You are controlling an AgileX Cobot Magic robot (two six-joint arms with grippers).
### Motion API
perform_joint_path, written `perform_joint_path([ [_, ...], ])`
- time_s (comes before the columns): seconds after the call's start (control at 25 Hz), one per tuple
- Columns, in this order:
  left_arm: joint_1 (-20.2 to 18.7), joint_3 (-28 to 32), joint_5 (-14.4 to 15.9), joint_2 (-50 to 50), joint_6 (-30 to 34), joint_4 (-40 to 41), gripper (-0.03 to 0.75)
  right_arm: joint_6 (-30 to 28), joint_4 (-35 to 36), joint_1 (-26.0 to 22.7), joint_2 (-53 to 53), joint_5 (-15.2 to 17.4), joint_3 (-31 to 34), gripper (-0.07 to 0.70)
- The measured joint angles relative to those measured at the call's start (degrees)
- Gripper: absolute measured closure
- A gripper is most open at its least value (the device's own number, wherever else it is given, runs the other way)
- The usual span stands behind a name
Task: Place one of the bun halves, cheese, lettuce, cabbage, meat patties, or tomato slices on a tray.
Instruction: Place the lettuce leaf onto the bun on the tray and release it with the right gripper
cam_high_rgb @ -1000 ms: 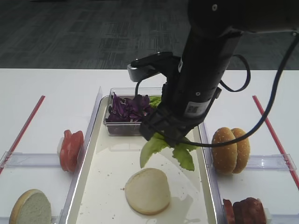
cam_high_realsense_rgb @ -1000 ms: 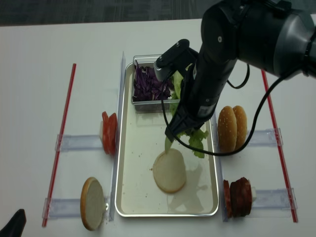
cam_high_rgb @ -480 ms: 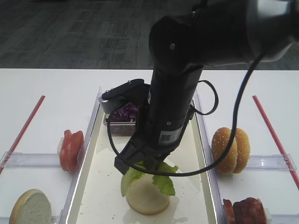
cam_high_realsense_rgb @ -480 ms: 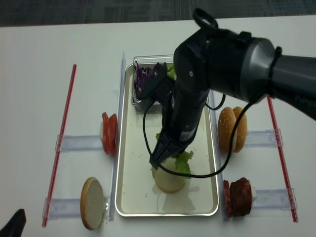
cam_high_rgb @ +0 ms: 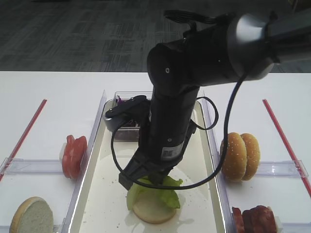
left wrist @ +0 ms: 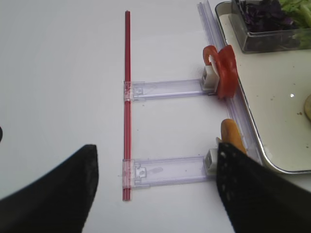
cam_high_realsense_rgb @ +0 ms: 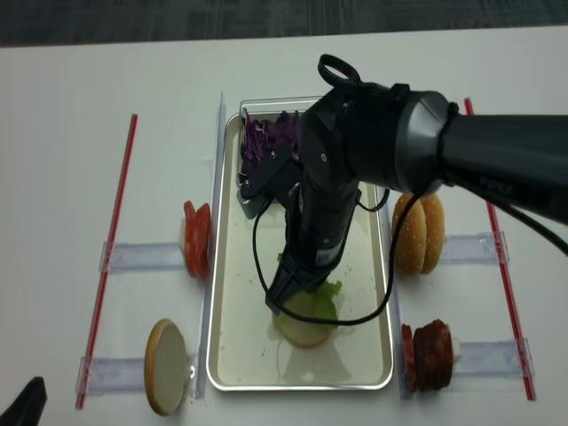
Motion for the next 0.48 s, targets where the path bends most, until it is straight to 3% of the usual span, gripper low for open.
perform_joint_path([
  [0.48,0.0,0.0,0.0,0.0,0.0,0.0,0.244,-2.5,2.6,0.0,4.0,-1.6,0.0,0.575],
])
